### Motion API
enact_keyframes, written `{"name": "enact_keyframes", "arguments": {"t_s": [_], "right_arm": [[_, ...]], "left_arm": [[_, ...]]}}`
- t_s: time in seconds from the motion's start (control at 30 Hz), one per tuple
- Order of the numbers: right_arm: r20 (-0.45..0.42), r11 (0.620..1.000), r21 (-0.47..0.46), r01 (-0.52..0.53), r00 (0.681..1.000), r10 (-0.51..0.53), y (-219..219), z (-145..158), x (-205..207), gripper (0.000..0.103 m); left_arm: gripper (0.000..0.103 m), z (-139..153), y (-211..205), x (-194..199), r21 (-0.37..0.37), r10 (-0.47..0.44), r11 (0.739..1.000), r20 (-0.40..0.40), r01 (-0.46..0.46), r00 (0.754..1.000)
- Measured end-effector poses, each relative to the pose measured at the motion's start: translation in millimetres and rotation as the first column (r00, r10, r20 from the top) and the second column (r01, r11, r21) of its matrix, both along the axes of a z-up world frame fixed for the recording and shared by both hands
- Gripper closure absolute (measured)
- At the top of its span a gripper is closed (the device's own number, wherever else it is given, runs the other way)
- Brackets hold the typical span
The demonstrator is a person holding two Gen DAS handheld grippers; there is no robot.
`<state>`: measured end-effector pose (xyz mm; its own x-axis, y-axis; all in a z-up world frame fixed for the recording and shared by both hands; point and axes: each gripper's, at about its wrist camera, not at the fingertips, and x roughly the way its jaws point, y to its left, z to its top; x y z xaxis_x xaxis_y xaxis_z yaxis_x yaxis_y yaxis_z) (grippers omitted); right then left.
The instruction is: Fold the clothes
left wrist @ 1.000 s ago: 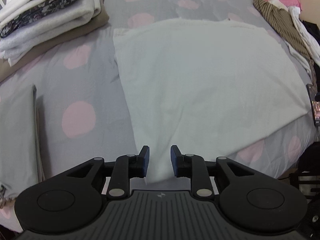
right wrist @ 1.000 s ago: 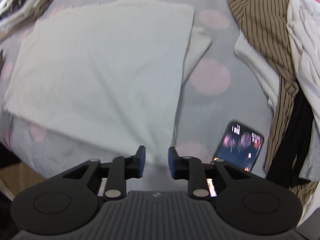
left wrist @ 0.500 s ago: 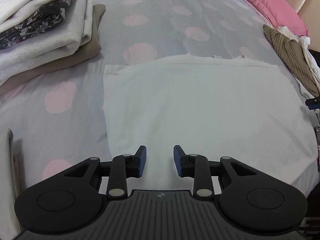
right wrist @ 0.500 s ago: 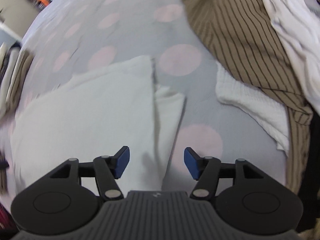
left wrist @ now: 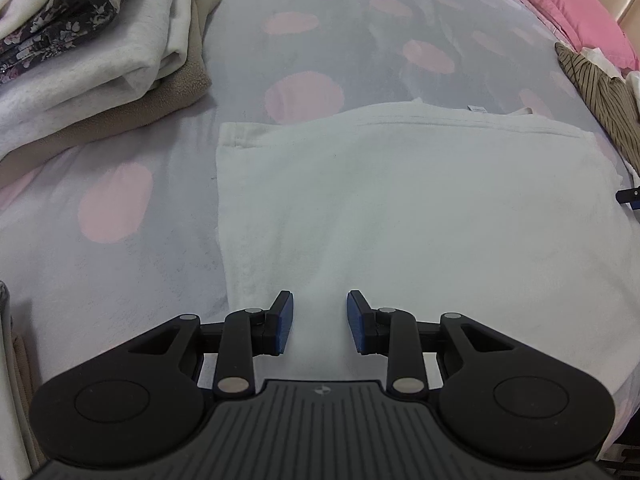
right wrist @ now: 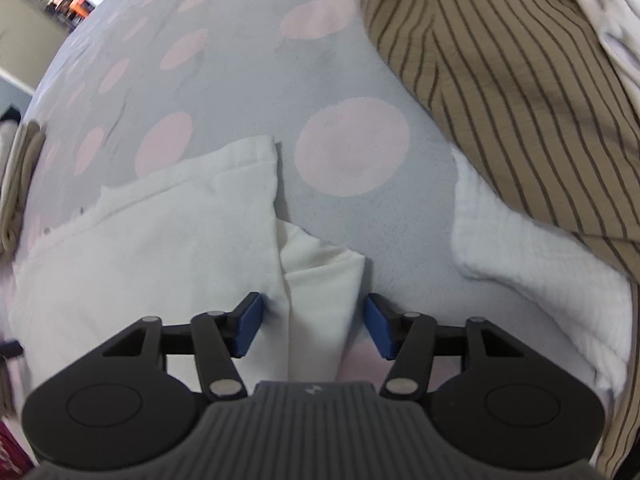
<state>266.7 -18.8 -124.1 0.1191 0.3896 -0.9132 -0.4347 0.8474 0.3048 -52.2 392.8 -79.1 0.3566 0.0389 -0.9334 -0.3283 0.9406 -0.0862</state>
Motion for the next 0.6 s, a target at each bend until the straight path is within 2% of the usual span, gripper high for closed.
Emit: {"name": "enact_keyframes", "arguments": {"t_s": [0.03,0.07,0.13,0.17,0.3,0.6], "right_arm": [[0.007,1.0,-0.001,-0.01,1.0,0.01,1,0,-1,0.05],[0.01,1.0,0.002,-0.017,1.0,0.017,2,1,-2,0.057],[0.007,1.0,0.016,-0.027,1.0,0.027,5,2,-3,0.077],[-0.005,0.999,0.03,-0.025,1.0,0.025,6,4,-5,0.093],[0.01,0.999,0.022,-0.029,1.0,0.029,15,19,-13,0.096],[-0.007,0.983,0.182,-0.021,1.0,0.023,32,83,-46,0.096]], "left_arm": [[0.075,0,0,1,0.0,0.001,1.0,0.0,-0.001,1.0],[0.075,0,0,2,0.002,0.004,1.0,0.0,-0.004,1.0],[0.075,1,-1,3,0.005,0.011,1.0,0.004,-0.011,1.0],[0.075,3,-1,3,0.008,0.013,1.0,0.006,-0.013,1.0],[0.075,11,-5,2,0.027,0.01,1.0,0.025,-0.01,1.0],[0.075,38,-15,-7,0.031,-0.015,0.999,0.109,0.012,0.994]]}}
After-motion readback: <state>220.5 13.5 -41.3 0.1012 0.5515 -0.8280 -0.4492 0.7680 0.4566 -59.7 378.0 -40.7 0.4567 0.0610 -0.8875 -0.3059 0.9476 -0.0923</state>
